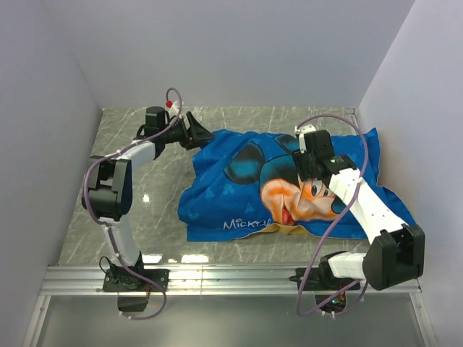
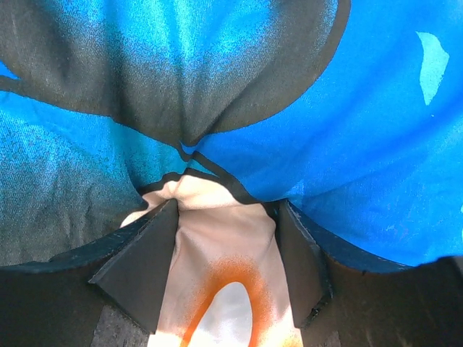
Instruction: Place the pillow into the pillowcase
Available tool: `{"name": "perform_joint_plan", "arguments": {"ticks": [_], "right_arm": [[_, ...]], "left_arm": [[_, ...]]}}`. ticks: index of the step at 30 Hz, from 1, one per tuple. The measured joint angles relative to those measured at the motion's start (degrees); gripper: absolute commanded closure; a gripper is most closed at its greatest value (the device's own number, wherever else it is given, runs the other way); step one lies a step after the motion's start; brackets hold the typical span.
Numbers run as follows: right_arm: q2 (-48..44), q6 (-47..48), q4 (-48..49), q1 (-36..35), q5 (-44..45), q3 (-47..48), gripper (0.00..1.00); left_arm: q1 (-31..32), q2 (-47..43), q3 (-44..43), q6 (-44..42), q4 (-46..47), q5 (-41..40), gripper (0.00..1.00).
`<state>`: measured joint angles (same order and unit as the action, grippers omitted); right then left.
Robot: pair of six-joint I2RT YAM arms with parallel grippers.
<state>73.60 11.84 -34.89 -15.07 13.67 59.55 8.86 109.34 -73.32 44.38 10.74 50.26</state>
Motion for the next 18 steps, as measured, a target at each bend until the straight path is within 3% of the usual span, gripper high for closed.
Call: {"name": "perform_joint_plan", "arguments": {"ticks": [5,6,8,10,18], "right_arm": [[0.6,0.0,1.0,0.0,-0.2,-0.1,0.36],[0.8,0.0,1.2,0.0,-0.2,-0.1,0.36],[1.1,0.0,1.4,0.0,-0.2,-0.1,0.36],[1.2,0.1,1.5,0.0,-0.2,-0.1,0.36],[1.2,0.2,1.3,0.0,-0.2,0.3,0.33]], "left_arm": [[1.0,0.0,0.0,1.3,2.5,0.9,0.66],[1.0,0.0,0.0,1.4,2.7,1.0,0.81],[1.1,0.0,0.0,1.5,2.9,1.3,0.96],[0.7,0.0,-0.2,1.1,3.1,1.9,1.0],[-6.6,-0.9,-1.8,-1.8,1.6,2.7,0.98]]}}
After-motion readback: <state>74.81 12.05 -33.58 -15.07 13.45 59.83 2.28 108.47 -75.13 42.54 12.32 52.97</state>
